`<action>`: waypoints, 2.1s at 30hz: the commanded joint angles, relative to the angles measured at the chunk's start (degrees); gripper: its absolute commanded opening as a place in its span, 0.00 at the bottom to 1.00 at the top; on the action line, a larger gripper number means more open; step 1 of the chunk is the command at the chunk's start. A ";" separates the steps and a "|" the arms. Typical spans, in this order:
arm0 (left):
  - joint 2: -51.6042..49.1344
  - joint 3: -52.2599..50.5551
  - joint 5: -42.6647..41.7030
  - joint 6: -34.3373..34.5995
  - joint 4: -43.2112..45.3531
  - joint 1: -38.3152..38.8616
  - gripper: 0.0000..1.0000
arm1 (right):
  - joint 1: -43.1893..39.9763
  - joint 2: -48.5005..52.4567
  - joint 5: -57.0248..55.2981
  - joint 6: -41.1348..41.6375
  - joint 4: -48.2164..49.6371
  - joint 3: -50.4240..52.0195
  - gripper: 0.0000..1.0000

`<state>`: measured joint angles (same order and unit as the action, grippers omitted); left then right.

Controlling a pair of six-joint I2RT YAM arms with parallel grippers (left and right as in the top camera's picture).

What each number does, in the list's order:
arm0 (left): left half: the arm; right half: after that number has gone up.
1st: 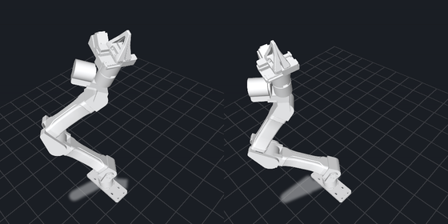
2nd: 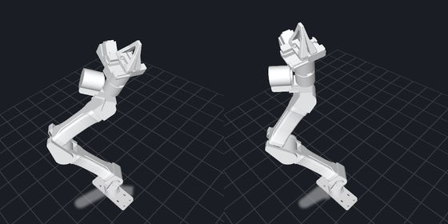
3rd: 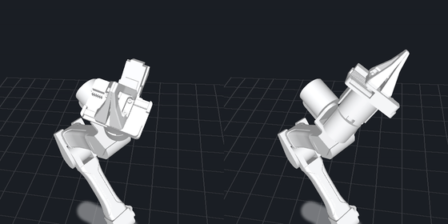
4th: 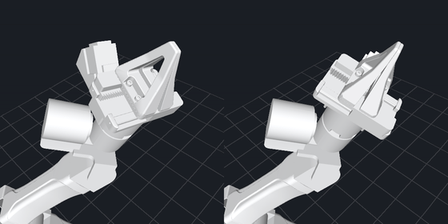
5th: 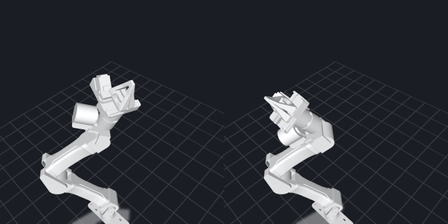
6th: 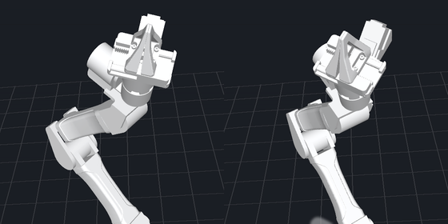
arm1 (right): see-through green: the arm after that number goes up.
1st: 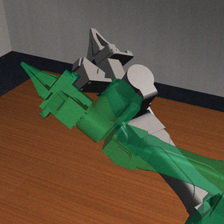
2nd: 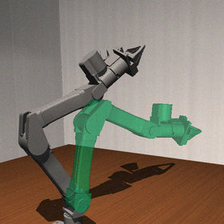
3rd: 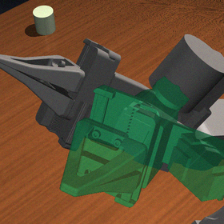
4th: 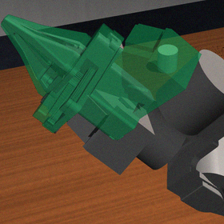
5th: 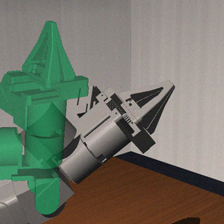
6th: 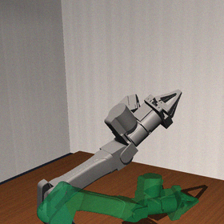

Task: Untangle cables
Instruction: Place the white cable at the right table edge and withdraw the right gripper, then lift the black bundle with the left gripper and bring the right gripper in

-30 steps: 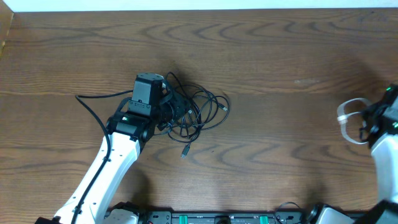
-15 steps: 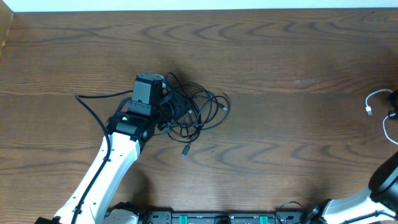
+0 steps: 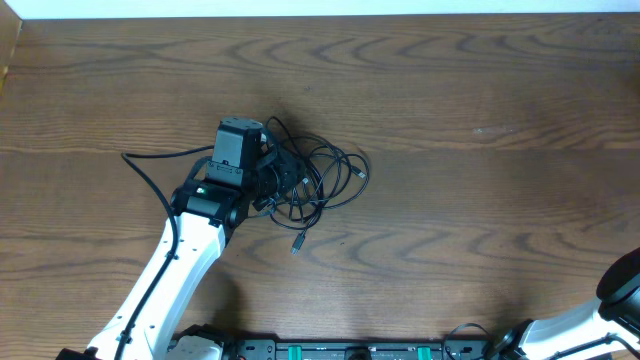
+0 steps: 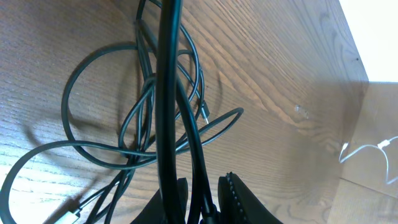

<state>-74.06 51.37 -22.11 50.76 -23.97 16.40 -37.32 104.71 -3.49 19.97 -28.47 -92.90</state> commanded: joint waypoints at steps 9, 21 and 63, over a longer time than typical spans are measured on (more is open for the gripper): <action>-0.42 0.17 0.42 -0.57 -0.42 0.17 0.23 | -1.49 3.21 -4.63 1.88 -9.03 0.17 0.01; -0.42 0.17 0.79 -0.57 -0.44 0.17 0.23 | -5.22 10.40 -7.13 0.15 -10.08 0.17 0.09; -0.39 0.17 -24.92 -21.79 31.47 10.03 0.08 | 3.04 -19.47 34.16 3.91 -32.02 0.15 0.99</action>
<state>-74.54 51.20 -38.94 37.12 7.11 26.46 -36.25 84.62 19.77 29.95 -58.83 -92.42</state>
